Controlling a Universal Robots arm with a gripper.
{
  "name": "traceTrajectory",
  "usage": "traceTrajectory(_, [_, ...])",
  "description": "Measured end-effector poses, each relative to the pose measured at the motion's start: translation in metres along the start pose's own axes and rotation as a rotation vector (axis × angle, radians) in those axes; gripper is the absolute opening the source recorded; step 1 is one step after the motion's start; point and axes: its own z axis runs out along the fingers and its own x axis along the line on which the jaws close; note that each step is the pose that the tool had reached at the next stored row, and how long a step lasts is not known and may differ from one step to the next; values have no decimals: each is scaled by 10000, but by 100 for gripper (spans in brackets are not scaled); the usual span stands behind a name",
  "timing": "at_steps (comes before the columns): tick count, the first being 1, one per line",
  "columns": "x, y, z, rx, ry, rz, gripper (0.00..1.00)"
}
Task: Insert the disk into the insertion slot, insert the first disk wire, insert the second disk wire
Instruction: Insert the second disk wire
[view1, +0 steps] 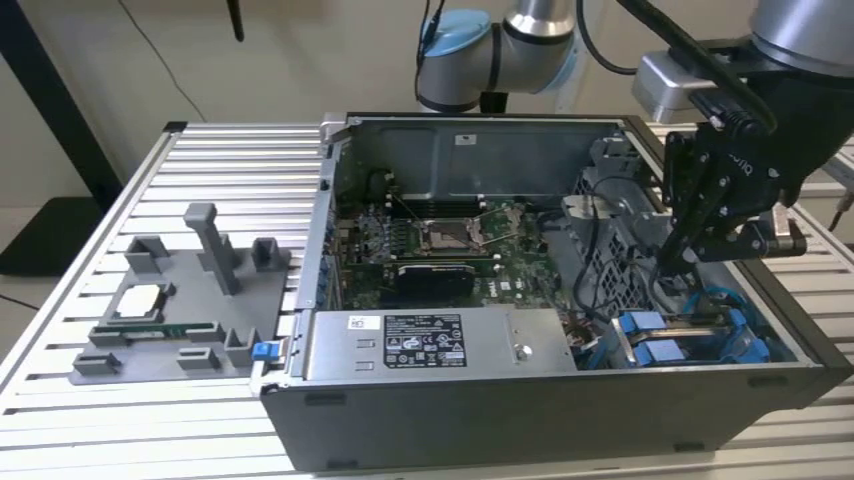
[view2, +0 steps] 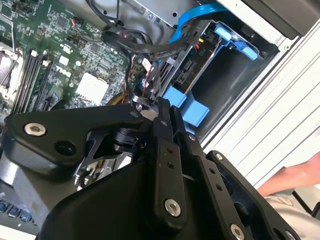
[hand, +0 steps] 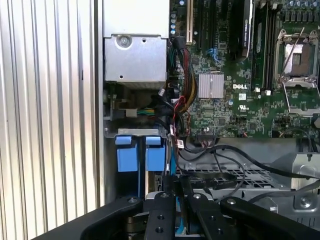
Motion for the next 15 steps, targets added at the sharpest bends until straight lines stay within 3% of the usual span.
traceTrajectory(5, [4, 2, 88, 0, 30, -1, 0])
traceTrajectory(15, [11, 6, 248, 2, 162, -3, 0])
